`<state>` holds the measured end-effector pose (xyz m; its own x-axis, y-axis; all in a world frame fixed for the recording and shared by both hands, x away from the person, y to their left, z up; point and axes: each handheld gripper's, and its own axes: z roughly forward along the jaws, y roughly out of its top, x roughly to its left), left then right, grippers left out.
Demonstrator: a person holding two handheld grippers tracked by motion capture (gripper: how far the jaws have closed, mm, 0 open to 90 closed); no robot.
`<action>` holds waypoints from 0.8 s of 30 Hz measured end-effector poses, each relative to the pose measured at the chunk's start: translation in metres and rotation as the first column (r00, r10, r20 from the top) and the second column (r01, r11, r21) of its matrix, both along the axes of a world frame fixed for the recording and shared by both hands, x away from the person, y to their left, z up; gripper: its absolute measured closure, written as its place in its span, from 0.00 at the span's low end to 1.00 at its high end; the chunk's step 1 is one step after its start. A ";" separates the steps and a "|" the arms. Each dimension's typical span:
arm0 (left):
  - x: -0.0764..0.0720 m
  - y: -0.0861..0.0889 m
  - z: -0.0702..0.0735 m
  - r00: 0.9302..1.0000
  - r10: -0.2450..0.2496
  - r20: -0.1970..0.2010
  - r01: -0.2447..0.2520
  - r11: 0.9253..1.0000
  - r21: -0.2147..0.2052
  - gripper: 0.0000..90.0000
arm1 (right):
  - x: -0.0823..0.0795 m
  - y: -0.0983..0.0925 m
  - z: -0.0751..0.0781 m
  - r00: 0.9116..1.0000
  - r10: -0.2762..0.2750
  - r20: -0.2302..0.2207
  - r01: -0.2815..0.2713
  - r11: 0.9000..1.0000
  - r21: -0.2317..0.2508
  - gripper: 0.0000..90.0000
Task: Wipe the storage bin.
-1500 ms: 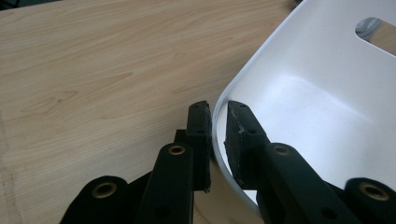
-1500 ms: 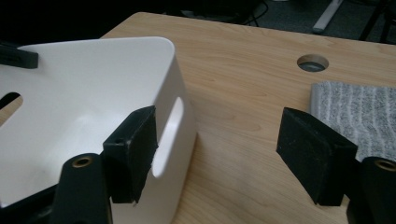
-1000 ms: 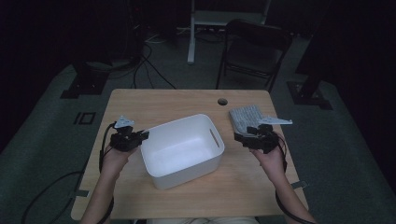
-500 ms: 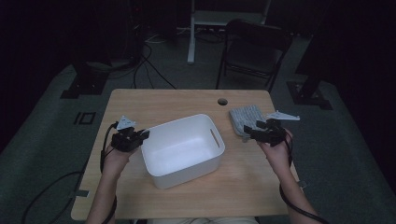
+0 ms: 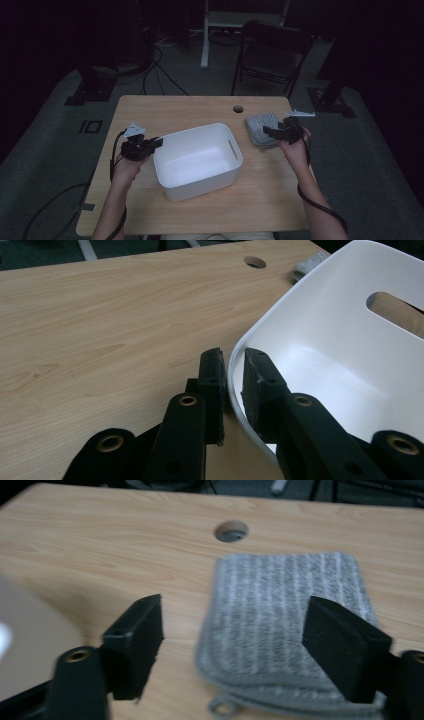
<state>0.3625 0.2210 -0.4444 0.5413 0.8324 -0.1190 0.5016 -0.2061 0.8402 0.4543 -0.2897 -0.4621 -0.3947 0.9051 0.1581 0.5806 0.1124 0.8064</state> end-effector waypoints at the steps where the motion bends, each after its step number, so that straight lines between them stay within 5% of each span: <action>1: 0.000 0.000 0.000 1.000 -0.004 0.001 0.004 1.000 0.005 0.88 | 0.006 -0.001 -0.003 1.000 -0.004 -0.007 0.004 1.000 -0.013 0.27; 13: 0.001 -0.006 -0.001 1.000 -0.013 0.003 0.013 1.000 -0.004 0.88 | 0.063 -0.019 -0.032 0.994 -0.083 -0.069 0.084 0.996 0.005 0.28; 19: 0.001 -0.007 -0.001 1.000 -0.011 0.002 0.011 1.000 -0.009 0.88 | 0.082 -0.010 -0.048 0.989 -0.095 -0.113 0.095 0.995 -0.006 0.28; 24: 0.001 -0.007 -0.001 1.000 -0.012 -0.002 0.012 1.000 -0.016 0.88 | 0.093 0.001 -0.058 0.988 -0.097 -0.121 0.090 0.994 -0.064 0.28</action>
